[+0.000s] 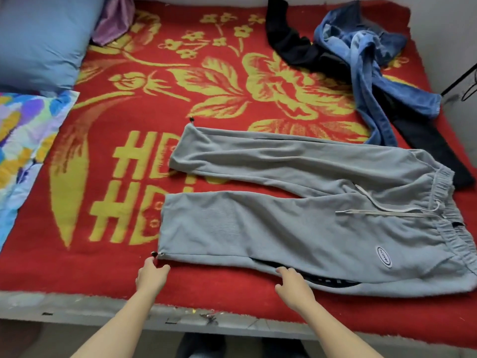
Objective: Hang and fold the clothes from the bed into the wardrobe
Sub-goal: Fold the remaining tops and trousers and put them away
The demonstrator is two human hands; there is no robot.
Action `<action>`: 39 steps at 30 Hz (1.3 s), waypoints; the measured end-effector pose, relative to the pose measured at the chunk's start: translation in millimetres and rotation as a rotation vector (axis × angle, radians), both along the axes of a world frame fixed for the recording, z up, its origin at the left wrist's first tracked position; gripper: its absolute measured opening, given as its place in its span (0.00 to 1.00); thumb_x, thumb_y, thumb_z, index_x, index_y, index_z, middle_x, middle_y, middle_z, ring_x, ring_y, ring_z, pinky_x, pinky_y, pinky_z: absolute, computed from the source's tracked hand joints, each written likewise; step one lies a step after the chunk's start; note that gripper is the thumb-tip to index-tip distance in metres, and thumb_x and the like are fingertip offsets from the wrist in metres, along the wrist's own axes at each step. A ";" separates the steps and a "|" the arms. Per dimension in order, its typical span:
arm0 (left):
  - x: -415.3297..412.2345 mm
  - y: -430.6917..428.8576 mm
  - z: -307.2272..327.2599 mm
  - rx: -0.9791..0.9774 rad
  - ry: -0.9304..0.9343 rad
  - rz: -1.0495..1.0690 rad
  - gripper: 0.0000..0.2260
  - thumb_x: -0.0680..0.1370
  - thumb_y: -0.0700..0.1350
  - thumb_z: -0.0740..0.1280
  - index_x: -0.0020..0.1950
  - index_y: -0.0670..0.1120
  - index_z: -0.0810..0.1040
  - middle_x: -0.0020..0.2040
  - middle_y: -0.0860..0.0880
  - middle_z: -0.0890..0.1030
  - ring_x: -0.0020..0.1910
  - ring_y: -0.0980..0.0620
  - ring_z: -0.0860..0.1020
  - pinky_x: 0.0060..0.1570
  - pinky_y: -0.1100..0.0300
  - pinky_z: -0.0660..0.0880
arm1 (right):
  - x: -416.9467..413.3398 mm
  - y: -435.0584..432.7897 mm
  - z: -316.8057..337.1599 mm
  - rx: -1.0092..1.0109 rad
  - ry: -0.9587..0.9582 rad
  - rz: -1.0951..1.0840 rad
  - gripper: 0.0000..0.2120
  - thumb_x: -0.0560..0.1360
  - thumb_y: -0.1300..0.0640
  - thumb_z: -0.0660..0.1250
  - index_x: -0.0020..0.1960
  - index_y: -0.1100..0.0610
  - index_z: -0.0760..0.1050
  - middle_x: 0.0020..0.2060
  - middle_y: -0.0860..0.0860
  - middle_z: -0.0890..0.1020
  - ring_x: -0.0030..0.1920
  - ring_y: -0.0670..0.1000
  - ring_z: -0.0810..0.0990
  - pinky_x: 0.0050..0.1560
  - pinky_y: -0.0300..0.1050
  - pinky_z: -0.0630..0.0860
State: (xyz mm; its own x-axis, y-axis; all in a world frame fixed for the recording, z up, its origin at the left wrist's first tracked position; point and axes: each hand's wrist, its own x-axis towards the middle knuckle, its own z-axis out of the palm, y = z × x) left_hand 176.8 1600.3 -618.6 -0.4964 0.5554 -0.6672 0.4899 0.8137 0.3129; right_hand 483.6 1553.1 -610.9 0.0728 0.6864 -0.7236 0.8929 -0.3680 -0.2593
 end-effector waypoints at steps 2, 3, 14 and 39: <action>-21.0 11.8 -18.8 0.025 -0.027 0.020 0.23 0.76 0.42 0.66 0.70 0.40 0.67 0.65 0.36 0.72 0.65 0.37 0.69 0.63 0.51 0.66 | -32.5 4.4 -12.7 0.050 -0.048 0.034 0.23 0.77 0.58 0.57 0.72 0.54 0.60 0.66 0.53 0.67 0.66 0.54 0.67 0.61 0.45 0.68; -29.7 18.9 -30.5 0.052 -0.049 0.032 0.24 0.76 0.41 0.67 0.70 0.39 0.66 0.66 0.36 0.71 0.65 0.38 0.69 0.63 0.51 0.65 | -46.4 7.6 -19.2 0.085 -0.075 0.054 0.25 0.77 0.58 0.57 0.73 0.53 0.59 0.68 0.53 0.66 0.67 0.54 0.66 0.62 0.44 0.68; -42.7 68.4 -49.2 0.169 -0.506 0.355 0.18 0.73 0.26 0.63 0.61 0.37 0.72 0.36 0.44 0.75 0.27 0.53 0.72 0.21 0.68 0.66 | -123.8 19.1 -74.2 0.091 -0.166 0.178 0.40 0.36 0.57 0.80 0.50 0.54 0.82 0.46 0.56 0.84 0.38 0.57 0.83 0.24 0.44 0.76; -49.5 171.3 -56.2 0.309 -0.057 0.187 0.12 0.72 0.34 0.68 0.55 0.36 0.78 0.49 0.43 0.79 0.48 0.44 0.75 0.50 0.56 0.70 | -21.5 192.8 -14.9 0.275 -0.102 0.069 0.17 0.79 0.60 0.55 0.67 0.56 0.69 0.61 0.52 0.75 0.61 0.54 0.73 0.56 0.47 0.70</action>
State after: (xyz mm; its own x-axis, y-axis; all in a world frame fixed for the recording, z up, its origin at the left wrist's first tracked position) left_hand 127.2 1771.6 -674.8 -0.5753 0.6383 -0.5115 0.3168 0.7504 0.5802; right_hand 462.1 1745.9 -625.8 0.0815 0.8616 -0.5009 0.9399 -0.2337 -0.2490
